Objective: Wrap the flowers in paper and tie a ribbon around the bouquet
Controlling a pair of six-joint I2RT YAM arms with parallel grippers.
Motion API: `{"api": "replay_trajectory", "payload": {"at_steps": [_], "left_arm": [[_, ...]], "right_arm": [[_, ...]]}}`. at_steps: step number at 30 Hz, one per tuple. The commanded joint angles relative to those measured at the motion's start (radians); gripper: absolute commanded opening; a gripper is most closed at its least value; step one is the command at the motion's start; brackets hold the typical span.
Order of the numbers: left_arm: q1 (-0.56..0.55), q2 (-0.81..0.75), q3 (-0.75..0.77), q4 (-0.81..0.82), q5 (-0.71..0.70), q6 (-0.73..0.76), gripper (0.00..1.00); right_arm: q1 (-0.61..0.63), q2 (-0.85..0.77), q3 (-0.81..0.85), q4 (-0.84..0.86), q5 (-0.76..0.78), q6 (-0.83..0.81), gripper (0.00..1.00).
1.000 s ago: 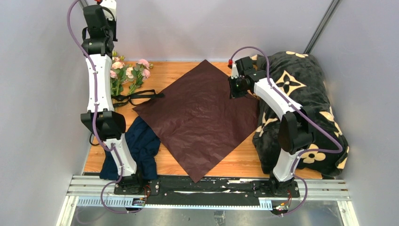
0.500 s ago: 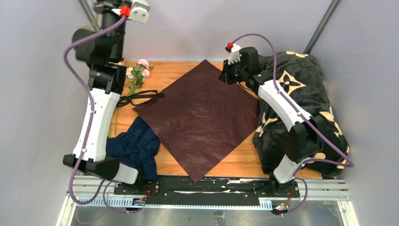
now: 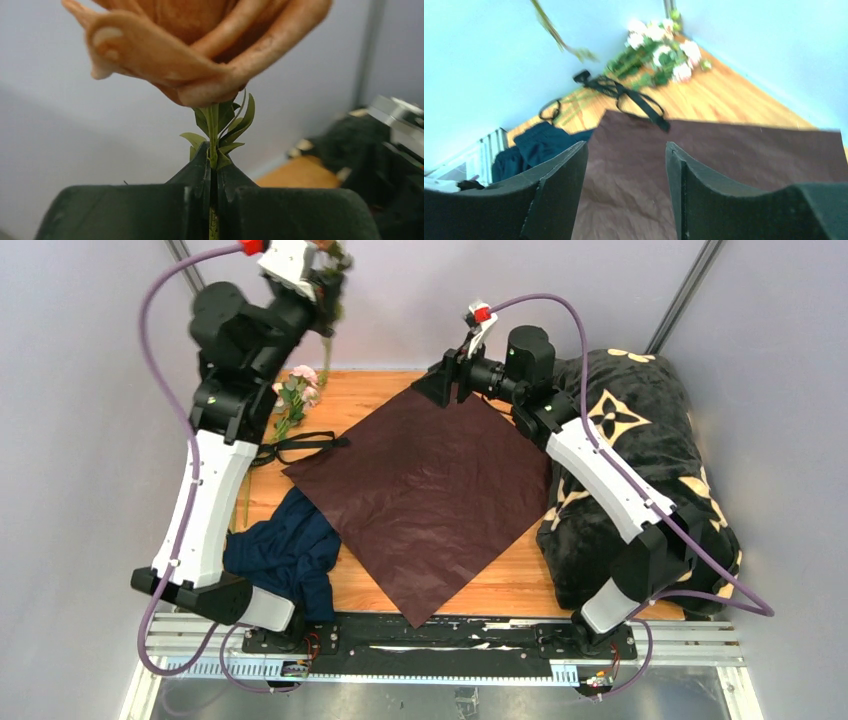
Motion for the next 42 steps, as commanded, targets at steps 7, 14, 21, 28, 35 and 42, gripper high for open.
{"api": "replay_trajectory", "payload": {"at_steps": [7,14,21,28,35,42], "left_arm": [[-0.156,0.030,-0.107,-0.070,0.274,-0.486,0.00],[-0.162,0.015,-0.161,-0.020,0.267,-0.497,0.00],[-0.165,0.004,-0.174,0.027,0.256,-0.533,0.00],[-0.151,-0.039,-0.239,-0.071,0.153,-0.459,0.64],[0.071,-0.033,-0.279,-0.298,-0.127,-0.329,1.00],[0.215,0.082,-0.369,-0.418,-0.390,-0.238,1.00]], "right_arm": [[0.092,-0.028,0.090,0.191,-0.087,0.078,0.69],[0.105,0.000,0.083,0.183,-0.149,0.115,0.66],[0.139,0.072,0.085,0.205,-0.082,0.176,0.25],[0.079,0.085,0.128,0.008,0.064,0.249,0.00],[0.011,0.202,0.208,-0.546,0.224,0.375,0.00],[0.007,0.546,0.522,-0.824,0.352,0.313,0.00]]}}
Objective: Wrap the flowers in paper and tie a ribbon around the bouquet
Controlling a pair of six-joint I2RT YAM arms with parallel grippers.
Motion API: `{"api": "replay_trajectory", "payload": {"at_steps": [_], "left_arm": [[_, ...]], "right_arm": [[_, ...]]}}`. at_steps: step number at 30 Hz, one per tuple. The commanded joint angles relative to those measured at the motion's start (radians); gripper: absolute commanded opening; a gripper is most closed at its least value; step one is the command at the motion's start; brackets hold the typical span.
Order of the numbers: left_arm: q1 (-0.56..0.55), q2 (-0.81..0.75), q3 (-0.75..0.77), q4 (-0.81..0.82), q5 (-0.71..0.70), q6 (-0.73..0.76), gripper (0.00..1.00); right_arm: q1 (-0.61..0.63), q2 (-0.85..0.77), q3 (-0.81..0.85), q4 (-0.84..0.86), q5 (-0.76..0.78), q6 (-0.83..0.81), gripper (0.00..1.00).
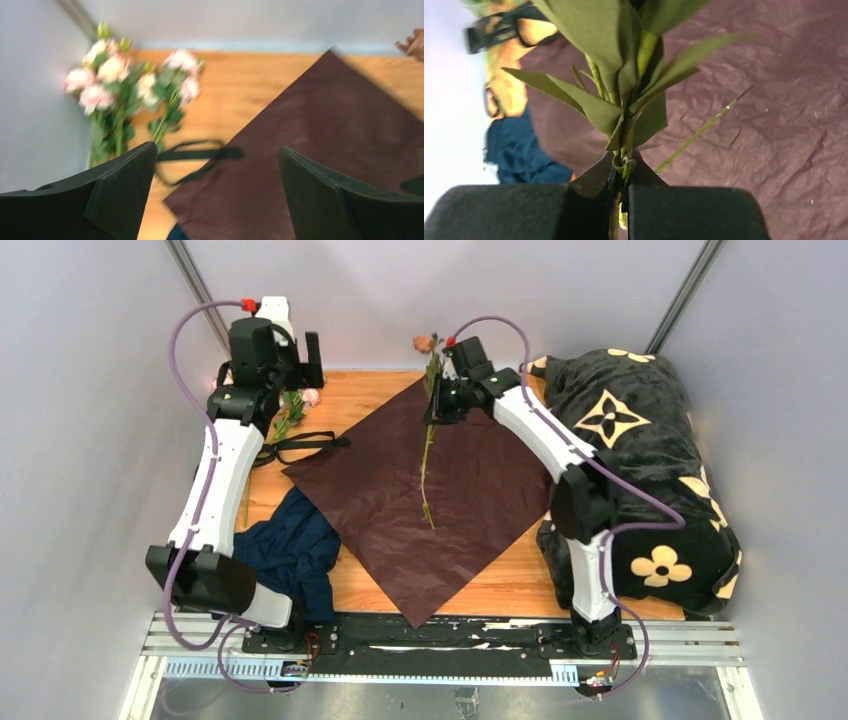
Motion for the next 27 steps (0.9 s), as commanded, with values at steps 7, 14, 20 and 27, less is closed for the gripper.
{"api": "replay_trajectory", "payload": {"at_steps": [7,14,20,27], "left_arm": [[0.145,0.208,-0.021,-0.179,-0.235,0.129,1.00],[0.200,0.617,0.259,-0.303,-0.190,0.557,0.71],[0.288,0.926,0.633,-0.425,-0.075,0.685,0.73],[0.281,1.044,0.728,-0.426,0.050,0.747,0.74]], "right_arm": [[-0.021,0.367,0.368,-0.380,0.186,0.003,0.56],[-0.012,0.247,0.358,-0.434,0.336,-0.176,0.64],[-0.012,0.080,0.128,-0.370,0.327,-0.230,0.62],[-0.012,0.041,0.058,-0.397,0.339,-0.247,0.59]]}}
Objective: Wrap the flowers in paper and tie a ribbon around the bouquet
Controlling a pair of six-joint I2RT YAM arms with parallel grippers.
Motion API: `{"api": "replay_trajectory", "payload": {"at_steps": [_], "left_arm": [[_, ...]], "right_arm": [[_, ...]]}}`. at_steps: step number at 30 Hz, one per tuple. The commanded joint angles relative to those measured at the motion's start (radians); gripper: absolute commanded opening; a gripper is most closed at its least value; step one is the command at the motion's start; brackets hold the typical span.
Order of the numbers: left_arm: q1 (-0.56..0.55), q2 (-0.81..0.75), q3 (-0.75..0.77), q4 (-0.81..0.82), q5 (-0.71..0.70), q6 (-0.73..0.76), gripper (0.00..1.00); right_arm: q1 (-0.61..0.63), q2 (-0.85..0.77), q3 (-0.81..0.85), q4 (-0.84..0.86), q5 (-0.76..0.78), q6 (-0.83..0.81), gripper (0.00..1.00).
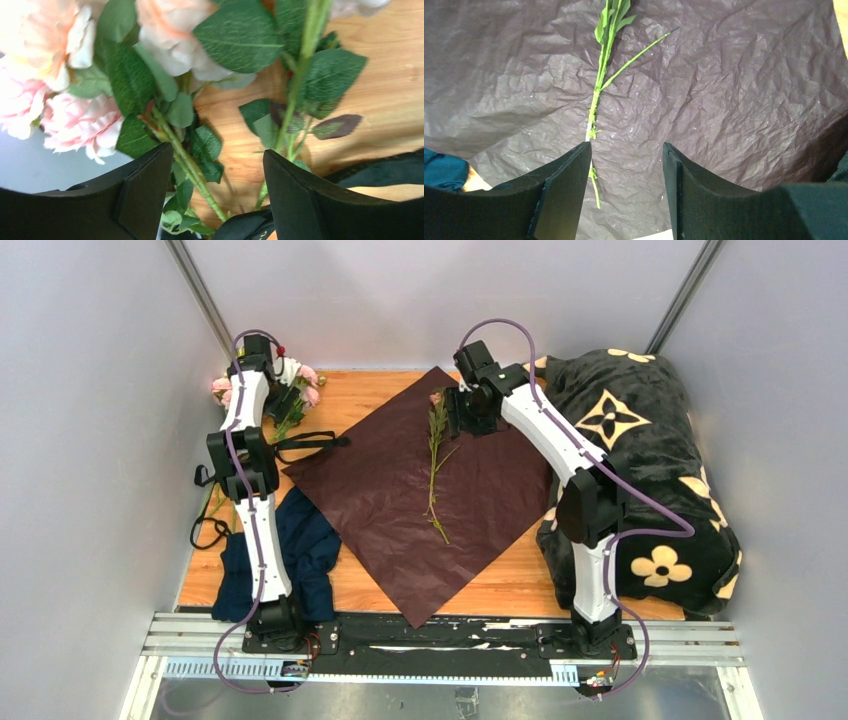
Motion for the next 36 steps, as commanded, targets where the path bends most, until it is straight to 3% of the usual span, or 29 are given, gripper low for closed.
{"api": "replay_trajectory", "payload": {"at_steps": [1,8,13,28,32,33,35,36], "left_arm": [[-0.020,-0.006,0.025,-0.038,0.128,0.061,0.74],[-0.020,-0.038,0.017,-0.031,0.324,-0.018,0.68],[-0.038,0.054,0.102,-0.025,0.148,-0.030,0.46],[-0.042,0.118,0.087,-0.018,0.069,-0.007,0.46],[-0.042,0.143,0.090,-0.019,0.027,-0.012,0.31],[-0.040,0.145,0.091,-0.018,0.018,-0.012,0.24],[-0.040,0.135,0.104,-0.007,-0.006,-0.034,0.01],[-0.039,0.111,0.119,0.002,-0.013,-0.057,0.00]], "right_arm": [[-0.001,0.006,-0.033,-0.048,0.027,-0.037,0.59],[-0.002,0.028,-0.008,-0.083,0.027,-0.053,0.57],[-0.003,0.044,0.023,-0.097,0.019,-0.063,0.57],[-0.003,0.058,0.048,-0.119,0.026,-0.087,0.57],[-0.003,0.048,0.050,-0.120,0.059,-0.090,0.57],[-0.003,0.047,0.051,-0.121,0.060,-0.090,0.57],[-0.003,0.045,0.056,-0.121,0.059,-0.092,0.57],[-0.003,0.043,0.060,-0.123,0.058,-0.092,0.57]]}}
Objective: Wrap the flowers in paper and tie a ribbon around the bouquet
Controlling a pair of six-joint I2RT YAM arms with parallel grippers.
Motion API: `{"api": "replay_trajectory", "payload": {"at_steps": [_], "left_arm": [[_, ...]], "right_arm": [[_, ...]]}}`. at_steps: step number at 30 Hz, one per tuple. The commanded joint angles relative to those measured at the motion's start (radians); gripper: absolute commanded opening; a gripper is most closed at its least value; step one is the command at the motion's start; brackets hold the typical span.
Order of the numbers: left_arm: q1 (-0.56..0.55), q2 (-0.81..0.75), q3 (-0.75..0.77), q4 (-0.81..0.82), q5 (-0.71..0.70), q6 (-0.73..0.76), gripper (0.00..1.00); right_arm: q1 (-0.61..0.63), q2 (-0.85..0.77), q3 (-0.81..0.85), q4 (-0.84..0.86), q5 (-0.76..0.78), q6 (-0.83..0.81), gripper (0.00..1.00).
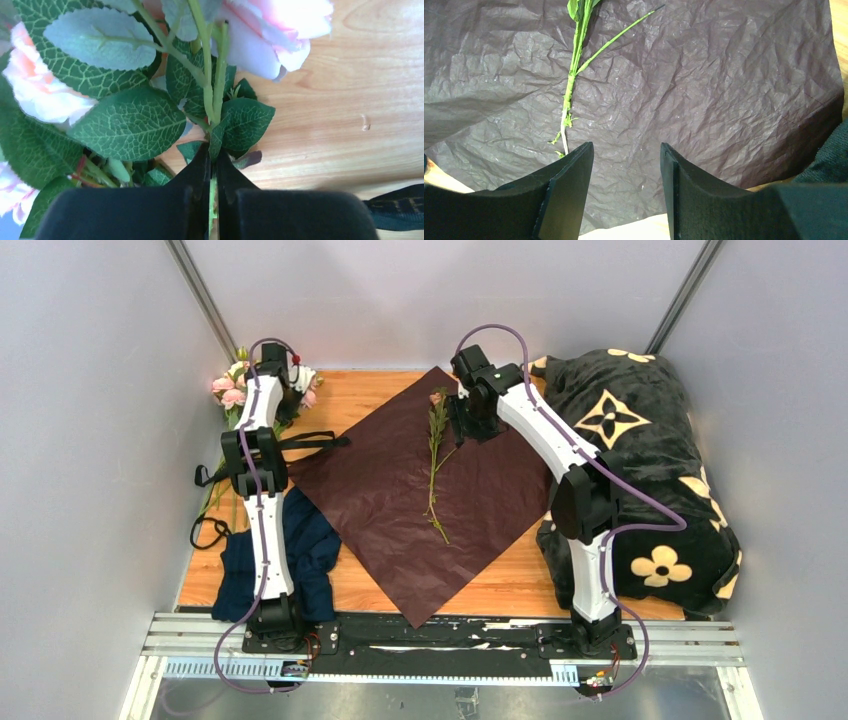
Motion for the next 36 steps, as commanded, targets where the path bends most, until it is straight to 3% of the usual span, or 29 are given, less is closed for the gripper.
{"api": "replay_trajectory", "payload": {"at_steps": [1,8,11,14,17,20,23,28,33,36], "left_arm": [[0.004,-0.039,0.064,0.031,-0.053,-0.062,0.00],[0.009,-0.466,-0.063,0.403,-0.131,-0.123,0.00],[0.017,-0.521,0.042,0.302,0.020,-0.220,0.00],[-0.001,-0.624,-0.017,0.337,0.281,-0.297,0.00],[-0.072,-0.729,-0.158,0.353,0.343,-0.215,0.00],[-0.088,-0.825,-0.299,0.441,0.445,-0.292,0.00],[-0.091,-0.855,-0.250,0.459,0.559,-0.359,0.00],[-0.171,-0.908,-0.161,0.503,0.579,-0.440,0.00],[-0.292,-1.023,-0.365,0.691,0.581,-0.772,0.00],[-0.383,-1.055,-0.429,0.691,0.612,-0.862,0.00]], "right_arm": [[-0.003,-0.004,0.046,-0.041,0.028,-0.018,0.57],[-0.003,-0.030,0.059,-0.025,0.031,-0.017,0.57],[-0.003,-0.052,0.050,-0.006,0.029,-0.022,0.57],[-0.004,-0.090,0.009,0.056,-0.013,-0.053,0.57],[-0.001,-0.132,-0.033,0.162,-0.061,-0.079,0.57],[0.007,-0.175,-0.057,0.246,-0.135,-0.116,0.59],[0.026,-0.226,-0.088,0.339,-0.204,-0.174,0.61],[0.047,-0.340,-0.207,0.704,-0.497,-0.164,0.69],[0.152,-0.340,-0.259,1.213,-0.580,-0.055,0.81],[0.172,-0.260,-0.169,1.287,-0.590,0.033,0.81]]}}
